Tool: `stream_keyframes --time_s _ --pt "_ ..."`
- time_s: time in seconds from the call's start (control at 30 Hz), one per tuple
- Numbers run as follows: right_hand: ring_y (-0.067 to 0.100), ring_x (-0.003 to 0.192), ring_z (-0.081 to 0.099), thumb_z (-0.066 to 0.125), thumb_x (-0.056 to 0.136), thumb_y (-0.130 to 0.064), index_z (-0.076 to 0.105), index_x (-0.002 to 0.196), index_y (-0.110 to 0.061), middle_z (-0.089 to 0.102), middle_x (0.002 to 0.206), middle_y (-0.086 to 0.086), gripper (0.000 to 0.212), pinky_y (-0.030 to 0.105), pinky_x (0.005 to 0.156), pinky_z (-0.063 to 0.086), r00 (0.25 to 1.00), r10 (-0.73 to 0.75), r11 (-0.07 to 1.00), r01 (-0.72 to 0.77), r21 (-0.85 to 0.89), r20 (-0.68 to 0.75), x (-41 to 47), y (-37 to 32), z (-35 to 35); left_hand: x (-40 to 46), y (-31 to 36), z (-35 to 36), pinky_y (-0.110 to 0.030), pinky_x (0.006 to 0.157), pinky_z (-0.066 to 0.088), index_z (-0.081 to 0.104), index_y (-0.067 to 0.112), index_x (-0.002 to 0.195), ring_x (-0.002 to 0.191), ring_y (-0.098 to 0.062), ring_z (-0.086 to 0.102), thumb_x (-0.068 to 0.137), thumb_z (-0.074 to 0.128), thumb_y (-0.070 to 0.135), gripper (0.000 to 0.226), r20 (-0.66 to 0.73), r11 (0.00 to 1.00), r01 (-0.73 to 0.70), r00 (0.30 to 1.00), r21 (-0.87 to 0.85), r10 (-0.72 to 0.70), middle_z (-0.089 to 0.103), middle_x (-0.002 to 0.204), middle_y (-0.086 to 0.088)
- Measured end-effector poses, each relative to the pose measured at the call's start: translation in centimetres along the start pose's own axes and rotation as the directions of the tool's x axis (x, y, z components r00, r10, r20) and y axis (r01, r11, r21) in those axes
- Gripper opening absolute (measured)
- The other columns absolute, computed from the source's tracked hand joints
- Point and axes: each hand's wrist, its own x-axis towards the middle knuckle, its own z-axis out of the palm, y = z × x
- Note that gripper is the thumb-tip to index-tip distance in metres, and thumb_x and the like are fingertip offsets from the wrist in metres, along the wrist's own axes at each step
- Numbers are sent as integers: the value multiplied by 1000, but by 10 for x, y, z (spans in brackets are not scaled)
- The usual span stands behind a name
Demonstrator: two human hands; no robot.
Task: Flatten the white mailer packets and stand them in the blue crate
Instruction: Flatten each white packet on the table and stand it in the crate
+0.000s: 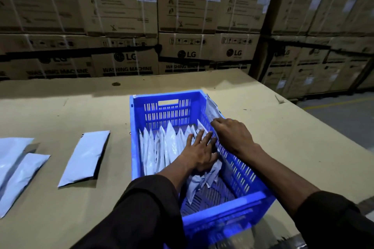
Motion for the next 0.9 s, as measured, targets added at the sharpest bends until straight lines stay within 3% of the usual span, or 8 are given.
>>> stream_keyframes --time_s 0.17,0.3,0.4,0.57,0.77,0.9 --pt "33 66 64 78 66 -8 59 82 -11 62 79 6 25 30 46 27 998 -39 999 40 -21 40 -4 4 6 13 5 4 -61 123 -4 20 20 162 159 -28 -8 106 22 50 64 11 996 -79 997 41 78 17 169 -4" --pt "35 92 64 64 84 -12 60 104 -9 63 103 9 21 36 57 36 989 -74 997 77 -19 129 -5 0 8 22 1 1 -65 120 -7 45 30 152 154 -32 15 83 -11 61 94 7 978 -90 996 189 90 33 162 -8" --pt "34 106 62 55 92 -16 56 118 -10 61 117 9 27 37 65 37 972 -62 997 73 -40 227 -2 -5 9 24 -3 -3 -68 120 -7 58 32 142 150 -30 20 95 3 57 77 52 957 -92 995 276 81 36 158 -10" --pt "37 106 65 48 96 -14 60 115 -9 65 116 12 23 42 76 51 930 -27 997 51 -56 366 -1 -16 23 12 -5 -14 -68 120 -6 53 18 144 150 -26 23 103 28 47 56 103 976 -73 993 206 53 43 154 -7" --pt "42 111 62 41 100 -13 47 127 -9 60 121 22 28 47 82 50 819 -42 996 -8 85 572 -6 -19 50 2 -12 -18 -71 118 -4 57 13 140 152 -28 21 104 24 48 60 129 983 1 991 183 -25 46 149 -10" --pt "45 112 60 43 98 -15 25 150 -12 48 141 18 55 49 83 50 840 -93 974 -36 225 534 -7 -17 57 2 -18 -17 -66 121 -7 27 16 161 158 -29 4 106 21 49 64 137 995 13 990 101 -27 22 168 -11"
